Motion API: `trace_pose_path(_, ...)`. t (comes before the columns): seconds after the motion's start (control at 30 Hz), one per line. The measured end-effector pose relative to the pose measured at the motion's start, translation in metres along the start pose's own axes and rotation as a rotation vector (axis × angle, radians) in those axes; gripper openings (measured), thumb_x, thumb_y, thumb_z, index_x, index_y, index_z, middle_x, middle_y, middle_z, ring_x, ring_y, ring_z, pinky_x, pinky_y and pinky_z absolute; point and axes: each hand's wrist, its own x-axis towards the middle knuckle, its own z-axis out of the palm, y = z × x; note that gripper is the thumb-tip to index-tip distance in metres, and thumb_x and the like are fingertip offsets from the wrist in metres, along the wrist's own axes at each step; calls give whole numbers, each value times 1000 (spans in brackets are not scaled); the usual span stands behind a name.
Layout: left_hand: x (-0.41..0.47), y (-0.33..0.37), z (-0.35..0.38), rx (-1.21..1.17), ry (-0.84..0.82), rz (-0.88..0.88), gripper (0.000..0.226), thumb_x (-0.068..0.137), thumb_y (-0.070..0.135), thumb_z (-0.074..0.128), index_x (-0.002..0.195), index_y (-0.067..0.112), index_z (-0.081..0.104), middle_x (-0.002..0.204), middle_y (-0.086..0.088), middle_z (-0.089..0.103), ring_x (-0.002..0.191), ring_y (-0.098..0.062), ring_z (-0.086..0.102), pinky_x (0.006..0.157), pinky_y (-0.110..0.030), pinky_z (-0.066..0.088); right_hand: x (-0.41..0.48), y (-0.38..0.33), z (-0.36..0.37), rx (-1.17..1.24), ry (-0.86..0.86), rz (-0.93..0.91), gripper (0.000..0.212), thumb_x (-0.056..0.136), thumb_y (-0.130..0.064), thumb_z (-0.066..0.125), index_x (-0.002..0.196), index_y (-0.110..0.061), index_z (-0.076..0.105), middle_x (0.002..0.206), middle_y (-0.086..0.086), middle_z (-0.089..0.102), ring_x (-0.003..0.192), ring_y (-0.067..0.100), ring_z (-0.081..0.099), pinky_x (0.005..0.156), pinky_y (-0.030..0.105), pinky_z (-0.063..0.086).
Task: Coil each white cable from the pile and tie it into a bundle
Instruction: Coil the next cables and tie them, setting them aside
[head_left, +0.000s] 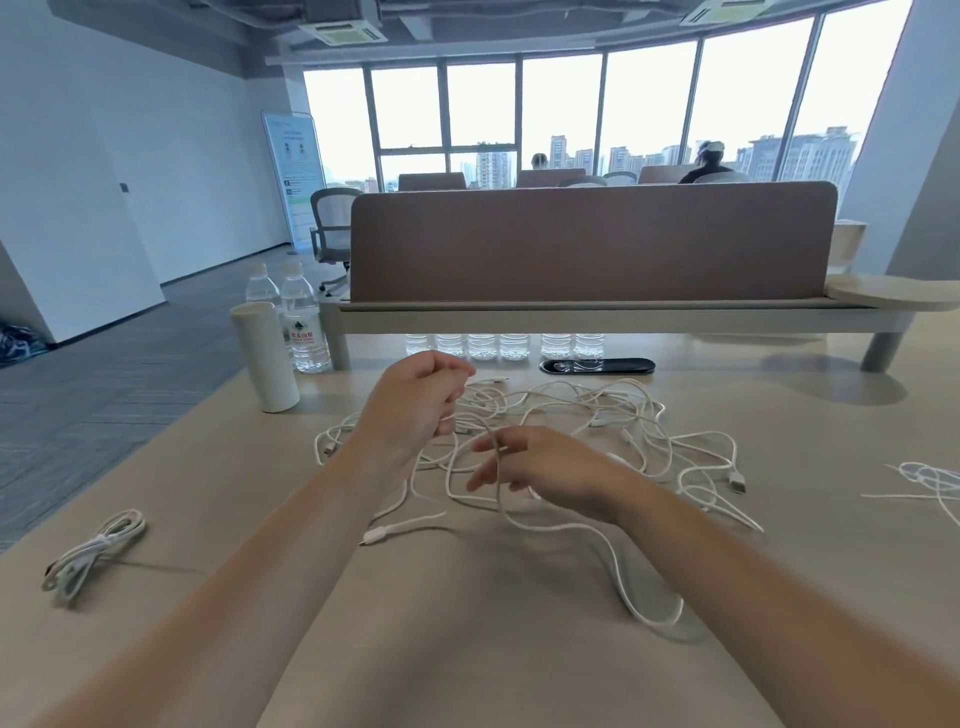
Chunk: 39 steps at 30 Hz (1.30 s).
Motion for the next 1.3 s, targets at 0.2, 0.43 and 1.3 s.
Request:
trace_pose_path(0.2, -4, 3, -5, 281, 0, 22, 17, 89, 6, 62, 97, 19, 68, 74, 3, 52, 65, -16, 45, 60, -30, 40, -13, -10, -9, 61, -48, 14, 18, 102, -8, 50, 97, -3, 66, 72, 15, 65, 59, 22, 61, 54, 22, 48)
trace_pose_path(0.43, -20, 22, 0, 535, -209, -5, 21, 97, 14, 59, 79, 13, 70, 51, 7, 56, 41, -8, 41, 46, -22, 31, -38, -34, -45, 51, -13, -44, 13, 95, -8, 63, 101, 3, 67, 60, 5, 55, 47, 15, 43, 52, 26, 45)
trace_pose_path(1.3, -63, 71, 61, 587, -259, 120, 28, 95, 38, 64, 81, 17, 75, 60, 10, 54, 55, -14, 44, 62, -29, 36, -116, -74, -82, -181, 381, -172, 8, 87, -5, 61, 83, -10, 66, 58, 3, 64, 48, 15, 44, 47, 25, 36)
